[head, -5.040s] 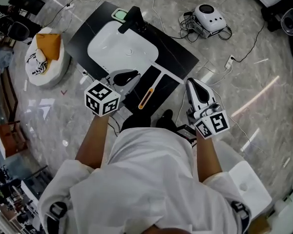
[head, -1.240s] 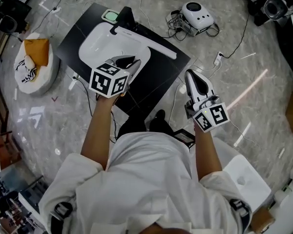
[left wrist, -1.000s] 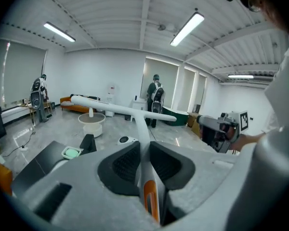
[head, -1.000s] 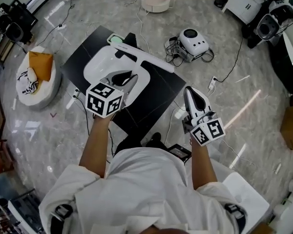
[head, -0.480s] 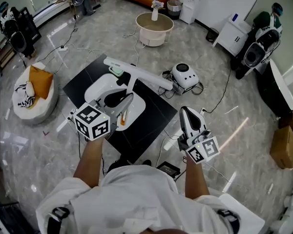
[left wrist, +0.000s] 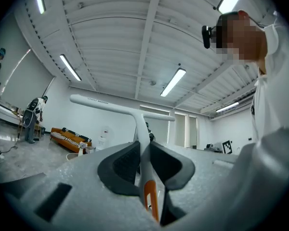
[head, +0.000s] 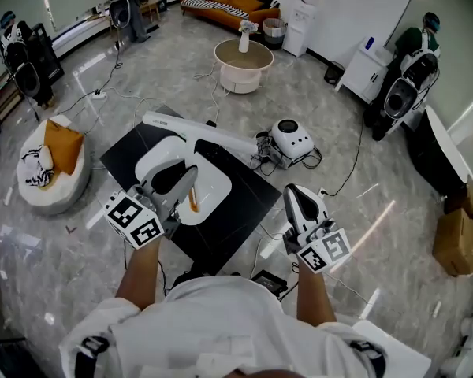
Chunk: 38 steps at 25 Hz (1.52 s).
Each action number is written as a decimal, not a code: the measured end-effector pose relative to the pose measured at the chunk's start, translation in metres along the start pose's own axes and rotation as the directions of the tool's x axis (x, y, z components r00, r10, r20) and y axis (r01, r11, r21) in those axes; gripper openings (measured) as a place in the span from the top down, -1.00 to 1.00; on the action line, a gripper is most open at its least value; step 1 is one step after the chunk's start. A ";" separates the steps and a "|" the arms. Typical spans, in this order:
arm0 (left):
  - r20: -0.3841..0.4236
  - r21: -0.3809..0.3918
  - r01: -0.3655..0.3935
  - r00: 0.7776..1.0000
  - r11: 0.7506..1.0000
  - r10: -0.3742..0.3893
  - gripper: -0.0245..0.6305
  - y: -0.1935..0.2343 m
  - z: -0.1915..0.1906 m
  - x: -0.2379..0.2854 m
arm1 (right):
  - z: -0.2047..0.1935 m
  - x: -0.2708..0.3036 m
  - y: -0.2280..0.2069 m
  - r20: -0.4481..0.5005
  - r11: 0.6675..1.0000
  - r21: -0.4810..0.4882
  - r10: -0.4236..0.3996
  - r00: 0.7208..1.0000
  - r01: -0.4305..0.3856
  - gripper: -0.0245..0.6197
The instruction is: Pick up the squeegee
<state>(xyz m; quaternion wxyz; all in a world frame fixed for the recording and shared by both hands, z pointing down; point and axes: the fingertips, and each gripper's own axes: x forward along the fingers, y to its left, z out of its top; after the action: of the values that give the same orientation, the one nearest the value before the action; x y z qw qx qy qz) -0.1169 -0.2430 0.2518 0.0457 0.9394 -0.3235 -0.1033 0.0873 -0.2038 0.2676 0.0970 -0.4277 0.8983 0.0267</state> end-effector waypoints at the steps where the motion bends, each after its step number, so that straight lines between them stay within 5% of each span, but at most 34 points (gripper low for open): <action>1: 0.016 0.003 0.010 1.000 1.000 -0.010 0.69 0.001 0.003 -0.004 | 0.000 0.001 0.002 -0.001 1.000 0.000 0.003 1.000 -0.003 0.88; 27: 0.153 -0.030 0.171 0.974 0.985 -0.165 0.69 -0.016 0.003 -0.004 | -0.014 0.006 0.001 -0.044 0.998 0.020 0.066 0.997 -0.065 0.88; 38: 0.162 -0.030 0.177 0.972 0.984 -0.170 0.69 -0.014 0.005 -0.003 | -0.011 0.010 0.009 -0.039 0.992 0.002 0.124 0.992 -0.124 0.88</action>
<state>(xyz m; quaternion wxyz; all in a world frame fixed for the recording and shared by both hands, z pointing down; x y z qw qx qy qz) -0.1118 -0.2302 0.2457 0.0314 0.9516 -0.2405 -0.1886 0.0723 -0.2073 0.2760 0.0776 -0.3716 0.9248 0.0243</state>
